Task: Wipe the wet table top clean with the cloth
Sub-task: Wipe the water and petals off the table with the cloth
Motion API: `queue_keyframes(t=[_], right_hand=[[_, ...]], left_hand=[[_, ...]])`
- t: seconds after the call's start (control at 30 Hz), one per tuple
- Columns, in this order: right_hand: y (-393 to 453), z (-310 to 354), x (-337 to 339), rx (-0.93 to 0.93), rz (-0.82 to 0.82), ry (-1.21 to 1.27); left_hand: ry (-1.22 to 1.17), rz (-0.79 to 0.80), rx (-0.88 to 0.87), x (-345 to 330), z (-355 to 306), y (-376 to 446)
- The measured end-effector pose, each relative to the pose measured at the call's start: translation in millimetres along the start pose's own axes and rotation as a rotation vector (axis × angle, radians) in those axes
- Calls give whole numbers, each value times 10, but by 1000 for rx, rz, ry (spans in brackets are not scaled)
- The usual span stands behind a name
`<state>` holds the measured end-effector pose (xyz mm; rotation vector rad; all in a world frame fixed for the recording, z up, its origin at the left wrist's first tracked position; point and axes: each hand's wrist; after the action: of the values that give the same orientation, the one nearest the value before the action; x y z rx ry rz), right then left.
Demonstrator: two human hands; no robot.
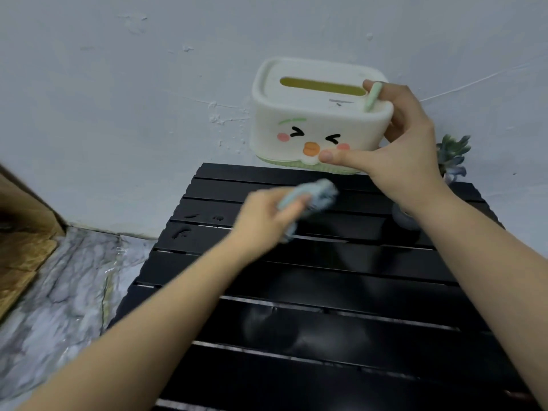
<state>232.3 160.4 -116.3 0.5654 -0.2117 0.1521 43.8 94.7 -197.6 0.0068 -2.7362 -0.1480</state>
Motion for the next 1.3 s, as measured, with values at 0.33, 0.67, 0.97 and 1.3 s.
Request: queue_keyframes(t=[0.33,0.67,0.97,1.3], right_hand=[[-92,-117,-222,-72,42,10],[-132,-138,-465,-116,80,40],[-161,-141,-364,-111,24,15],[-347,-393,-596,-214,81,0]], left_hand=[[661,-53,89,1261,896,170],[260,268,-128,340,141,-982],[167,-154,23,1154,174,-458],[445,-72,35,1058,574,-828]])
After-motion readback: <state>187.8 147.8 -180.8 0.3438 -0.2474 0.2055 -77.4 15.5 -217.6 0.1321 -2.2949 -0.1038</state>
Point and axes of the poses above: each hand's wrist, its own y-axis towards the middle knuckle, its own x-axis out of the back of the hand, z = x × y, and after that the axes turned 3 degrees about z, right-handed
